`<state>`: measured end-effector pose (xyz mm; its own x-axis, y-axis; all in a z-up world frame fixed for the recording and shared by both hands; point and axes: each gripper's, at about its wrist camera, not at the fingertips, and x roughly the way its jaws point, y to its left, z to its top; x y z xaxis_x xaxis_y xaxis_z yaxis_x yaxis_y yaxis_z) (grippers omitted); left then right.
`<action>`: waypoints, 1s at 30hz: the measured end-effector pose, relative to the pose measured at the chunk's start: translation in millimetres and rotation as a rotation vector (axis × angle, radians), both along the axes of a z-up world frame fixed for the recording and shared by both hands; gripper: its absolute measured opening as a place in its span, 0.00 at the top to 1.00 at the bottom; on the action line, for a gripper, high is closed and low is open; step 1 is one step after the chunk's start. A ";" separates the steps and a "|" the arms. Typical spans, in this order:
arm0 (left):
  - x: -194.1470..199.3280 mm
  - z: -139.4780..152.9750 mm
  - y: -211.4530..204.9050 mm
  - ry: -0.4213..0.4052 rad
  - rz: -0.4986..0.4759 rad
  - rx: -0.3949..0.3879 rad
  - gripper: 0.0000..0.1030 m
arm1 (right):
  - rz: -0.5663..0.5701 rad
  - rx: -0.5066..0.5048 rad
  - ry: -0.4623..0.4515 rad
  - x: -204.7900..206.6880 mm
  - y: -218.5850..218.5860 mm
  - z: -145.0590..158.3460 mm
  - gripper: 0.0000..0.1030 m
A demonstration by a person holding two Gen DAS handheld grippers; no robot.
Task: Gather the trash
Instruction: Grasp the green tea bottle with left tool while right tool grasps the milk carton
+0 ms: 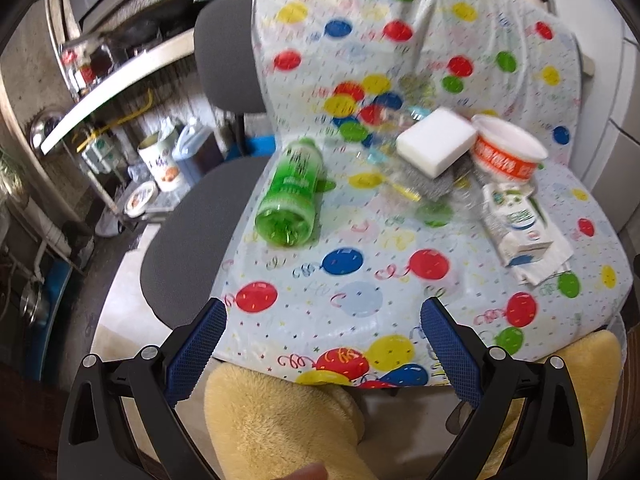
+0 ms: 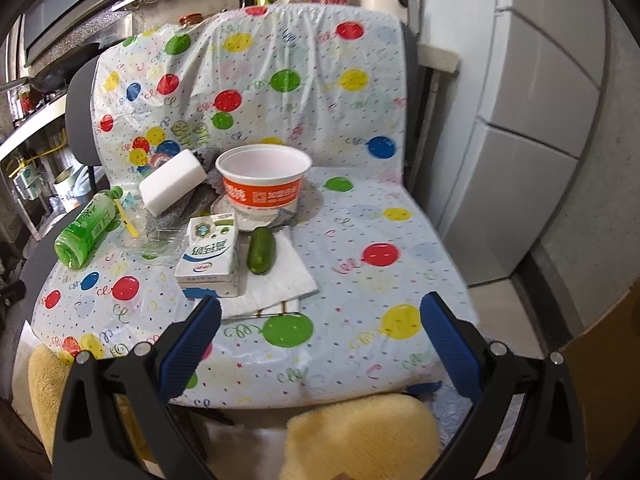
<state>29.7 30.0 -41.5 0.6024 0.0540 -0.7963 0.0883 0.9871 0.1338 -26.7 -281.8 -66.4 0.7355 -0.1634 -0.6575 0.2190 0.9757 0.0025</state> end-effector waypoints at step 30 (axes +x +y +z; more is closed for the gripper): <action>85.4 -65.2 64.5 0.076 0.094 -0.140 0.07 | 0.204 -0.068 0.190 142.3 88.1 -91.3 0.24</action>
<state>115.1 94.5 -106.7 0.5374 -0.0077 -0.8433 -0.0002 1.0000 -0.0093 115.6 -193.8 -157.7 0.6222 -0.0735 -0.7794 0.0088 0.9962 -0.0869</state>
